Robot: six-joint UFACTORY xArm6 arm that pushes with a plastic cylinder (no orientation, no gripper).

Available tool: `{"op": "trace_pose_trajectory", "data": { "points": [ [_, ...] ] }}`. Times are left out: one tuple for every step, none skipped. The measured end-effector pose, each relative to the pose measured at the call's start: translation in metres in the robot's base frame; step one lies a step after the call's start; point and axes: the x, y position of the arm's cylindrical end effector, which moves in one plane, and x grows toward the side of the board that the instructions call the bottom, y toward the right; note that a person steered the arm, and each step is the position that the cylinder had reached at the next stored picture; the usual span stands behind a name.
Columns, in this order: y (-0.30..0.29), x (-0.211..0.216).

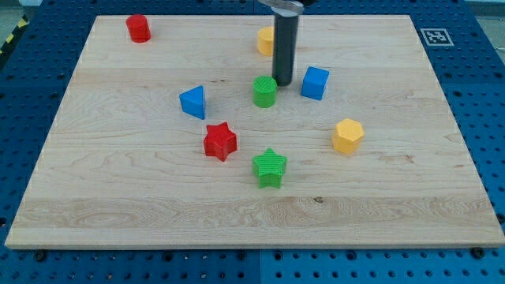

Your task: Move the blue cube to the right of the yellow heart

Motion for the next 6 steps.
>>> {"op": "trace_pose_trajectory", "data": {
  "points": [
    [0.009, 0.021],
    [0.023, 0.022],
    [0.062, 0.022],
    [0.090, 0.018],
    [0.105, 0.009],
    [0.107, -0.009]
  ]
}}
